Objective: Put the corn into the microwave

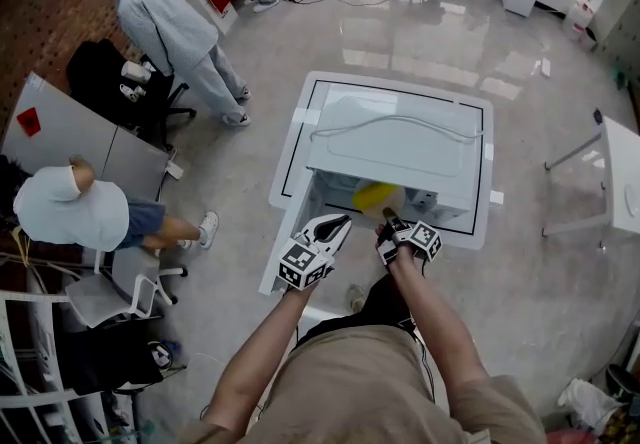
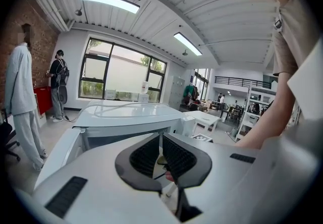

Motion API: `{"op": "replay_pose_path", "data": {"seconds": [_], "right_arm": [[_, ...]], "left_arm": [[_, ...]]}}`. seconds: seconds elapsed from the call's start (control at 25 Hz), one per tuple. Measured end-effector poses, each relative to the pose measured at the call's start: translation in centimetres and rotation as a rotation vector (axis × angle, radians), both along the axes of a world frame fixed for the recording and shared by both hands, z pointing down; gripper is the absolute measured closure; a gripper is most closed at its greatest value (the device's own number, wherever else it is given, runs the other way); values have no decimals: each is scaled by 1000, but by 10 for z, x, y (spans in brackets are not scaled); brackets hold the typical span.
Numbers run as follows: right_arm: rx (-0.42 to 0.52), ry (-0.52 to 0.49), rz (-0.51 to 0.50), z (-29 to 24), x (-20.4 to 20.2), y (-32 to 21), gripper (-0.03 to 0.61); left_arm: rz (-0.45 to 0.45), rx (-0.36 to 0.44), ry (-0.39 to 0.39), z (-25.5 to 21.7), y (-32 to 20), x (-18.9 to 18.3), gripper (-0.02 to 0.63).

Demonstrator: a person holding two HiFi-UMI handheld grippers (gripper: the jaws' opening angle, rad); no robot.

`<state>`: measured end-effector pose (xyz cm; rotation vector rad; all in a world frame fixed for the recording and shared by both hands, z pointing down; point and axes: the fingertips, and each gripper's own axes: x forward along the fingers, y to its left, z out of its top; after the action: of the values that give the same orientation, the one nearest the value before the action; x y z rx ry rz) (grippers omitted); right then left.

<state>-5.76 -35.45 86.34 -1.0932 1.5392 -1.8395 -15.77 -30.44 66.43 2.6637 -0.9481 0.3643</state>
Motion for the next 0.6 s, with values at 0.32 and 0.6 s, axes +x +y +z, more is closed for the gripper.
{"op": "replay_pose_path", "data": {"seconds": [0.32,0.6], "right_arm": [[-24,-10,96,23,2,-22,561],[-31,32,140,41,6,-42,561]], "left_arm": [[11,-7,-15,3,-5,7,603],[17,-9,-18,6,-2,11,603]]}}
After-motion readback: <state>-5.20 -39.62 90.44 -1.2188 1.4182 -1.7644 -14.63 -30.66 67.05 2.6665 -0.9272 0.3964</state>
